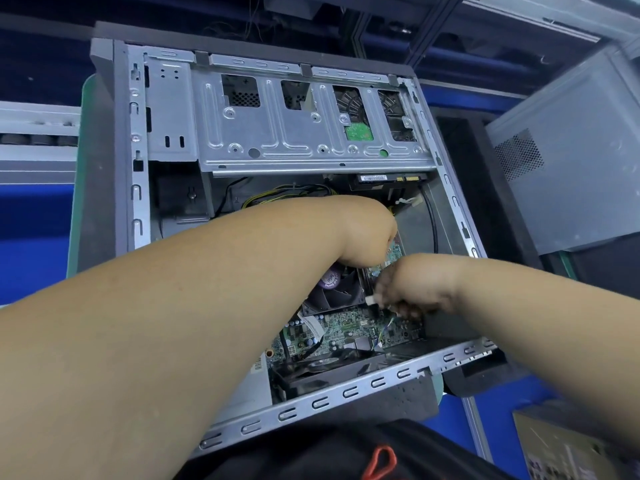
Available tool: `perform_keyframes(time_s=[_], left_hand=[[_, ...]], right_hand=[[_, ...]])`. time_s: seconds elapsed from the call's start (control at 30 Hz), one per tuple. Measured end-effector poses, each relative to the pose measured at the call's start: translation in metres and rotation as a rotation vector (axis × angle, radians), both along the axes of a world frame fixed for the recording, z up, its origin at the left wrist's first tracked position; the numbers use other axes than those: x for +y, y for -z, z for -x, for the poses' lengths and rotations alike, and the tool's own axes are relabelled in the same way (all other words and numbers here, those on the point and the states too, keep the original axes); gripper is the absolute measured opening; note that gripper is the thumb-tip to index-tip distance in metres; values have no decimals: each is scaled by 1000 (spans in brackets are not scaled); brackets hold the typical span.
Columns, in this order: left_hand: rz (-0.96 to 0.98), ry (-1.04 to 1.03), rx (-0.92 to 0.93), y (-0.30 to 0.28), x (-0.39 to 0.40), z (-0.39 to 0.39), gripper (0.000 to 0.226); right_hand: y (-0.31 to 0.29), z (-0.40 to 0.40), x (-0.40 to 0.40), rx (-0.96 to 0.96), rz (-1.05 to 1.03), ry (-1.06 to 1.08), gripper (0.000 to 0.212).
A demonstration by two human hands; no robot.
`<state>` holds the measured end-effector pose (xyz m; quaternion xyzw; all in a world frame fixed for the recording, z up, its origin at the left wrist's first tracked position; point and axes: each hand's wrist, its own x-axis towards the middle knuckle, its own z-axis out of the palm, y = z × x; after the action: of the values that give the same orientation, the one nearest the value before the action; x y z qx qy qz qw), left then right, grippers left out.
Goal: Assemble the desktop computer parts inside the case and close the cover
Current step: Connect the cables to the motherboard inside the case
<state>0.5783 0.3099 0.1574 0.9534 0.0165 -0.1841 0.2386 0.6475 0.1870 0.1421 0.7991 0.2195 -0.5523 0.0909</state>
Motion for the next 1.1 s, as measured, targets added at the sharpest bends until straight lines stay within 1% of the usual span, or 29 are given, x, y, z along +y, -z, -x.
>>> perform_keyframes(time_s=[0.03, 0.07, 0.1, 0.13, 0.2, 0.27, 0.37, 0.43, 0.53, 0.7, 0.73, 0.8, 0.87, 0.97, 1.1], left_hand=[[4, -1, 17, -1, 1, -1, 27], [19, 1, 42, -2, 2, -1, 27], [38, 5, 72, -3, 3, -1, 27], [63, 0, 99, -4, 4, -1, 26], [132, -39, 154, -7, 8, -1, 23], [153, -54, 185, -9, 10, 1, 24], [159, -63, 220, -11, 12, 3, 24], [170, -61, 238, -12, 14, 4, 20], [195, -55, 248, -11, 18, 5, 18], [265, -128, 253, -9, 15, 3, 8], [284, -143, 264, -9, 14, 3, 8], [290, -142, 290, -8, 12, 2, 18], [263, -118, 291, -8, 10, 2, 16], [232, -129, 264, -6, 8, 3, 17], [221, -163, 216, -5, 7, 4, 22]], right_hand=[[-3, -4, -2, 90, -80, 209, 19], [-6, -8, -3, 165, -140, 362, 22], [-9, -10, -3, 215, -184, 442, 21], [-11, -11, -3, 241, -213, 462, 17], [-13, -10, -3, 261, -241, 460, 10], [-13, -9, -6, 291, -267, 458, 12], [-13, -8, -10, 356, -316, 488, 26], [-12, -8, -11, 348, -347, 478, 25], [-11, -7, -12, 321, -367, 464, 19], [-14, -6, -16, 322, -378, 480, 24], [-14, -5, -17, 318, -387, 488, 25], [-15, -5, -19, 306, -415, 505, 27], [-16, -4, -20, 276, -445, 490, 27], [-20, -3, -23, 214, -454, 450, 24], [-22, -2, -22, 213, -429, 467, 15]])
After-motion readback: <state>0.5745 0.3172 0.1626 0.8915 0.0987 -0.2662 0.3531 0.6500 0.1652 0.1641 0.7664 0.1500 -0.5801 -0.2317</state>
